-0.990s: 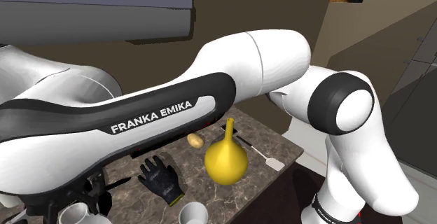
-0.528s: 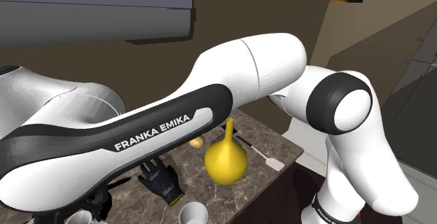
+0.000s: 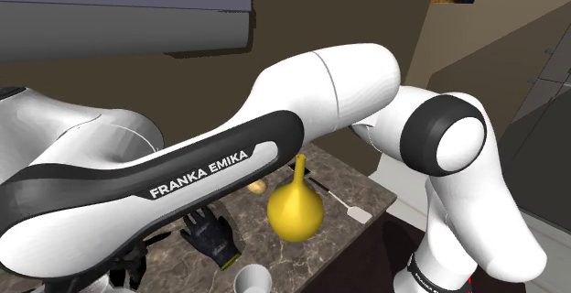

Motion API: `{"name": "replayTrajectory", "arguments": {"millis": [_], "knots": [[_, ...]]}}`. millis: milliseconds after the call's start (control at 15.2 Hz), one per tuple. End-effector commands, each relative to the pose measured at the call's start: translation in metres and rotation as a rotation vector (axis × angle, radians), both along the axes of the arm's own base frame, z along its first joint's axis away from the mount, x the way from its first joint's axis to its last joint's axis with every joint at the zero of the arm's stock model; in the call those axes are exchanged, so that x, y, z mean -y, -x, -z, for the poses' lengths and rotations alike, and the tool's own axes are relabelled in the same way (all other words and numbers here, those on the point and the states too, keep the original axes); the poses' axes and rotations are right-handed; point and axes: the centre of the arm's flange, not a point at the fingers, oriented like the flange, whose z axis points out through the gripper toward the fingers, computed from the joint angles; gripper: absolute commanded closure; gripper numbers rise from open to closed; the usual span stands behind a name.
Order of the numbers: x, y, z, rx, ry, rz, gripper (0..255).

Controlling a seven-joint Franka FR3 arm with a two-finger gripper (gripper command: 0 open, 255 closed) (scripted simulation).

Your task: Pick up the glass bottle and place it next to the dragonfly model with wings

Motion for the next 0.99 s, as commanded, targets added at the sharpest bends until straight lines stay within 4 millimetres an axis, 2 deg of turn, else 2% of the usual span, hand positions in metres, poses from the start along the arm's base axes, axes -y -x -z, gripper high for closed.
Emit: {"name": "replayTrajectory", "arguments": {"millis": [0,198,462,924], "knots": [[0.000,0.000,0.000,0.000,0.000,0.000,0],[0.000,0.000,0.000,0.000,0.000,0.000,0],[0.000,-0.002,-0.050,0.000,0.000,0.000,0],[0.000,-0.002,-0.050,0.000,0.000,0.000,0]]}}
